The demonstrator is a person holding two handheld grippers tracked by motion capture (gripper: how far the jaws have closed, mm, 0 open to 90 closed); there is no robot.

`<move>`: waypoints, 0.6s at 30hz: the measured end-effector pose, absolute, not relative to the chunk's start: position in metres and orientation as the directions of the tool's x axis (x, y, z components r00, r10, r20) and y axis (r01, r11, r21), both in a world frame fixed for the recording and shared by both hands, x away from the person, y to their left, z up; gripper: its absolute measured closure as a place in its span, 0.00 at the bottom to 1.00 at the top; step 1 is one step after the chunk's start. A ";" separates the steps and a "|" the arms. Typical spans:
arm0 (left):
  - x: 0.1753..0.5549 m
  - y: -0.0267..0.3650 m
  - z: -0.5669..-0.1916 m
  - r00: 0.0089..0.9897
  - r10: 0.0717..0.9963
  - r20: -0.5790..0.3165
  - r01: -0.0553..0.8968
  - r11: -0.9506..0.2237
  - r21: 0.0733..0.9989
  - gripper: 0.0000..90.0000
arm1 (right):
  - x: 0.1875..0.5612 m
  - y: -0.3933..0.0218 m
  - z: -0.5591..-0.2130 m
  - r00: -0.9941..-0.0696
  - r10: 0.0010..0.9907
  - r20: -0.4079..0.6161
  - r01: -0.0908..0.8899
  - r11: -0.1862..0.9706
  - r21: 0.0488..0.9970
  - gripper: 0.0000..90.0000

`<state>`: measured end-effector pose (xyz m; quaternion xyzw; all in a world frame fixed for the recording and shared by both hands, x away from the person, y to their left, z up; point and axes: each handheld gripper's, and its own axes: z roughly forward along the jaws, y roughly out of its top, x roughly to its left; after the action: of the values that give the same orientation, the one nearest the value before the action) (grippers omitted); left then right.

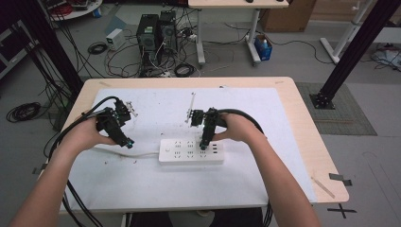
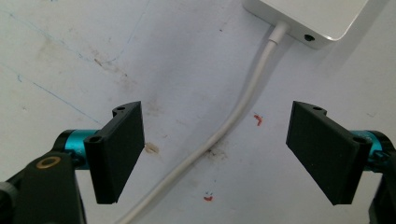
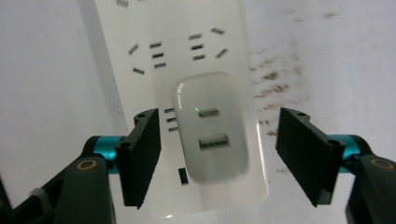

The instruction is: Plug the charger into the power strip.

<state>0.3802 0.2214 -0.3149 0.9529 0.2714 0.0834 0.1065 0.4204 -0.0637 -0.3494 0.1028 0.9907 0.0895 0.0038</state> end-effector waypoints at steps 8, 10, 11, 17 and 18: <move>0.380 0.215 -0.308 0.842 0.523 0.132 0.476 -0.835 0.276 0.22 | 0.420 -0.133 -0.301 -0.766 0.643 0.004 0.614 0.728 0.305 0.25; 0.381 0.213 -0.308 0.843 0.520 0.138 0.472 -0.838 0.274 0.22 | 0.423 -0.151 -0.298 -0.681 0.731 0.045 0.703 0.635 0.321 0.25; 0.381 0.212 -0.308 0.843 0.519 0.139 0.472 -0.839 0.269 0.22 | 0.424 -0.160 -0.296 -0.651 0.757 0.057 0.729 0.603 0.324 0.25; 0.382 0.210 -0.309 0.845 0.517 0.139 0.471 -0.841 0.265 0.22 | 0.425 -0.192 -0.293 -0.562 0.822 0.088 0.801 0.514 0.306 0.25; 0.382 0.210 -0.309 0.844 0.518 0.138 0.472 -0.841 0.266 0.22 | 0.425 -0.195 -0.293 -0.551 0.829 0.097 0.810 0.504 0.298 0.25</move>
<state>0.3823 0.2098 -0.3088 0.9538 0.2594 0.1026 0.1115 0.4249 -0.1949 -0.2928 0.4728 0.8667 0.1562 0.0293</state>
